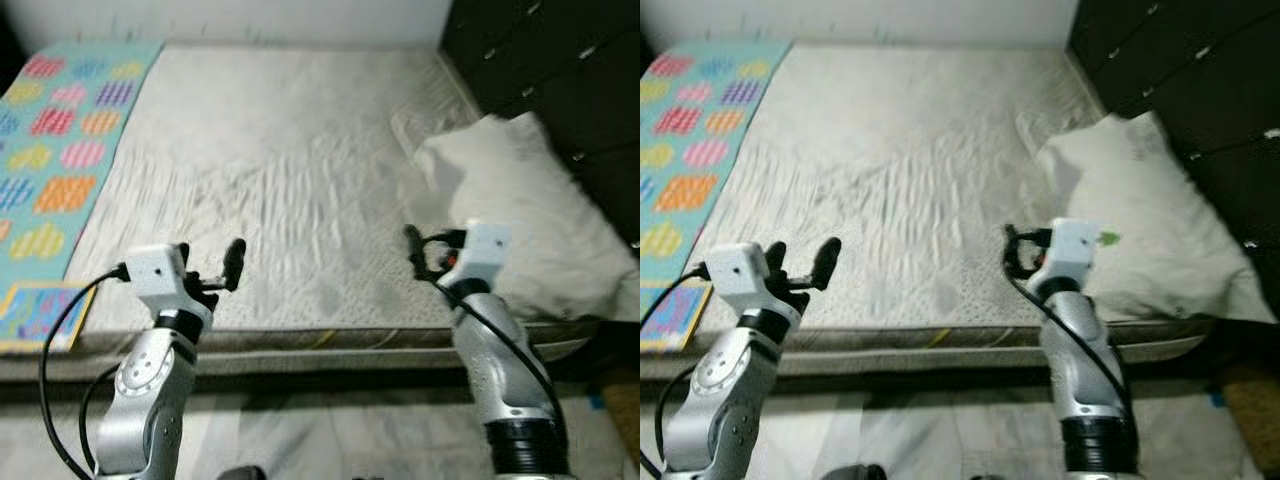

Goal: Clean up the room

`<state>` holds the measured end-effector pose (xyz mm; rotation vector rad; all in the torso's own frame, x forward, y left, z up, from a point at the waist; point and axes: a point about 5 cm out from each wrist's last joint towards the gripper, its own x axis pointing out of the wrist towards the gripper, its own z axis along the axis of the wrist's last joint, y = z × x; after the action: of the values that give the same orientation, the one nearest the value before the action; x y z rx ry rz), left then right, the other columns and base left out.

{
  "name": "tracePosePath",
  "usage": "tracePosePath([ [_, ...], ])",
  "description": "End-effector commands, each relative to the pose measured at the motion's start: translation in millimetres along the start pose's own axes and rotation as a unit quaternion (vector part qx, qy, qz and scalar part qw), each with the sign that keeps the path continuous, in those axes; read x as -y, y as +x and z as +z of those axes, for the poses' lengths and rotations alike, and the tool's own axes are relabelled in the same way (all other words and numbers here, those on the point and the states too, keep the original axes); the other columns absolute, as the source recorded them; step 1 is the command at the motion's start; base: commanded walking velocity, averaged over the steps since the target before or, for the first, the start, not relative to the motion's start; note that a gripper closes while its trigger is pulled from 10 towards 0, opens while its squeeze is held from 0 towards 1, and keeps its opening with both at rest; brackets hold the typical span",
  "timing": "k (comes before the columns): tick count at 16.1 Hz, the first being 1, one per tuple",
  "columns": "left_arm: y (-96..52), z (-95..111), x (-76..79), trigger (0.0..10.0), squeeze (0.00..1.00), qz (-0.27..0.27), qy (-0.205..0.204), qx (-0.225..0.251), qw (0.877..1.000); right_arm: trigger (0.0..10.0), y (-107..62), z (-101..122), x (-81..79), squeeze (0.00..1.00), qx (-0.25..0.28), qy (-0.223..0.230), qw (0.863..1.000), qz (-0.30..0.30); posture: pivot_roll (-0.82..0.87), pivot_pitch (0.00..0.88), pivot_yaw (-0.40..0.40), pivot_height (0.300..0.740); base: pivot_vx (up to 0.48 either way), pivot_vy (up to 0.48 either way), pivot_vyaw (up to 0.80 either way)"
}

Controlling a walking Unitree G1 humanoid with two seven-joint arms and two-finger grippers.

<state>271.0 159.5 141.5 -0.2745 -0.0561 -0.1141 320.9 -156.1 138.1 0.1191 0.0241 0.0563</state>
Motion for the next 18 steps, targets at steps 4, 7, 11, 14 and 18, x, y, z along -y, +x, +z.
tracePosePath([
  [4,-1.5,-2.4,-0.7,10.0,0.00,0.002,0.000,-0.006,1.000,10.0,-0.4,-1.3,3.6,0.00,-0.003,0.000,1.000,-0.005,0.02,0.133,-0.003,0.740,0.000,0.000,0.00],
  [7,-1.2,-2.1,-0.5,10.0,0.00,0.001,-0.002,-0.004,1.000,10.0,0.2,-1.2,4.0,0.00,-0.003,0.000,1.000,-0.007,0.02,0.134,-0.003,0.740,0.000,0.304,0.00],
  [11,-1.1,-2.1,-0.1,10.0,0.00,0.000,-0.003,-0.004,1.000,10.0,0.0,-1.8,4.2,0.00,-0.004,-0.001,1.000,-0.007,0.02,0.134,-0.002,0.740,0.000,0.340,0.00],
  [14,-0.7,-2.1,0.1,10.0,0.00,0.000,-0.002,-0.004,1.000,10.0,-0.2,-1.8,4.7,0.00,-0.004,-0.002,1.000,-0.008,0.02,0.136,0.000,0.740,0.000,0.354,0.00],
  [18,-0.7,-2.3,0.4,10.0,0.00,0.000,-0.002,-0.005,1.000,10.0,-0.6,-2.7,5.5,0.00,-0.006,-0.004,1.000,-0.008,0.02,0.136,-0.002,0.740,0.000,0.351,0.00],
])
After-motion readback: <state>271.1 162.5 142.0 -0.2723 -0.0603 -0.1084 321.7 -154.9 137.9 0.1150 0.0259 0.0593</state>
